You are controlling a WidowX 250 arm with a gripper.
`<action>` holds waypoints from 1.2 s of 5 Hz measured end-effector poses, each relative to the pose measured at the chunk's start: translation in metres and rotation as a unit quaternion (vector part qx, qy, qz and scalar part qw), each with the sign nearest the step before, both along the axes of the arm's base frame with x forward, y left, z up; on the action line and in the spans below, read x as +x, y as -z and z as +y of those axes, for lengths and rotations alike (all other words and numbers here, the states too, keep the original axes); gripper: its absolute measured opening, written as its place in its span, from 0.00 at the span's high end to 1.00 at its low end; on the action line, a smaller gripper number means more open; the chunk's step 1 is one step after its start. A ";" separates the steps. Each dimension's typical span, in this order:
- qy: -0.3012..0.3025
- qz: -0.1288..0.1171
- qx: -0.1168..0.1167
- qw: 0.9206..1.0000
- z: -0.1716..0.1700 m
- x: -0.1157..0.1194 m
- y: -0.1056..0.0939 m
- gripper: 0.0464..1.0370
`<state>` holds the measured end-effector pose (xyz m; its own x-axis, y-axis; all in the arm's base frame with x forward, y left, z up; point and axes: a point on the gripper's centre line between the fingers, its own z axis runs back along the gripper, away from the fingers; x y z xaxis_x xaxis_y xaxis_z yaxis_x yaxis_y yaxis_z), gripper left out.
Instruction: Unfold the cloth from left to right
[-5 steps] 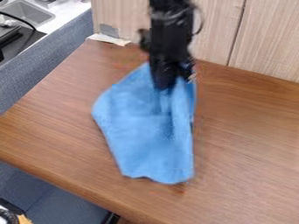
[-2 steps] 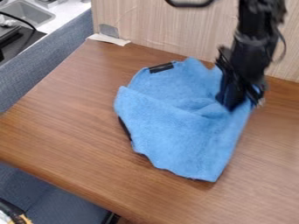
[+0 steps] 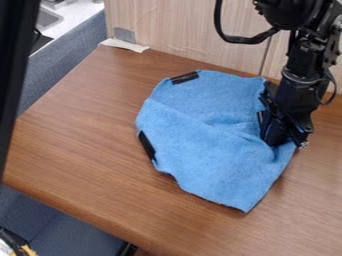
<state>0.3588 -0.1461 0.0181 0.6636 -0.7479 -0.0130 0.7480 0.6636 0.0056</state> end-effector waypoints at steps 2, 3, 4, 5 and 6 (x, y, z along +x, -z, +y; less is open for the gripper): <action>0.000 0.010 -0.001 1.000 0.001 -0.007 0.000 0.46; -0.001 0.009 -0.001 1.000 0.003 -0.011 -0.002 0.17; -0.002 0.009 -0.004 1.000 0.003 -0.013 -0.007 0.01; -0.001 -0.001 -0.009 1.000 0.003 -0.013 -0.021 0.03; -0.005 -0.022 -0.022 0.999 0.002 -0.016 -0.044 0.03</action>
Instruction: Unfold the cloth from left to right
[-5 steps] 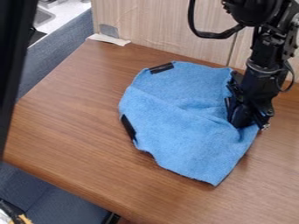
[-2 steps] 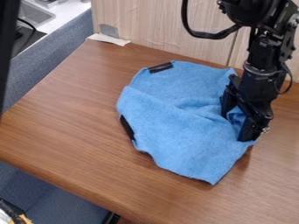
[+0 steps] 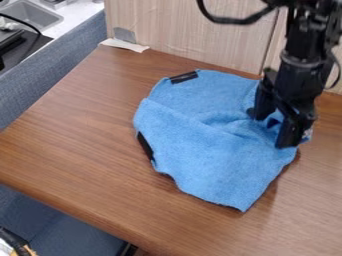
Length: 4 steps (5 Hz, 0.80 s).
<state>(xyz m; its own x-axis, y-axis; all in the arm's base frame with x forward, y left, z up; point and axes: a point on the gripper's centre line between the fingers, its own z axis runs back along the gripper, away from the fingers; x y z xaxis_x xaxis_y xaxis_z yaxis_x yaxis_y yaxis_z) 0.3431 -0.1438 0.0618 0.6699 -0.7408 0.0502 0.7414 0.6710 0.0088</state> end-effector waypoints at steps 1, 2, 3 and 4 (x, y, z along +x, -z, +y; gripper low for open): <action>-0.008 -0.017 -0.009 1.000 0.004 -0.005 -0.024 0.03; -0.026 -0.036 -0.020 0.999 0.018 -0.014 -0.047 0.04; -0.034 -0.041 -0.024 0.998 0.025 -0.021 -0.052 0.04; -0.036 -0.041 -0.024 0.998 0.026 -0.021 -0.052 0.04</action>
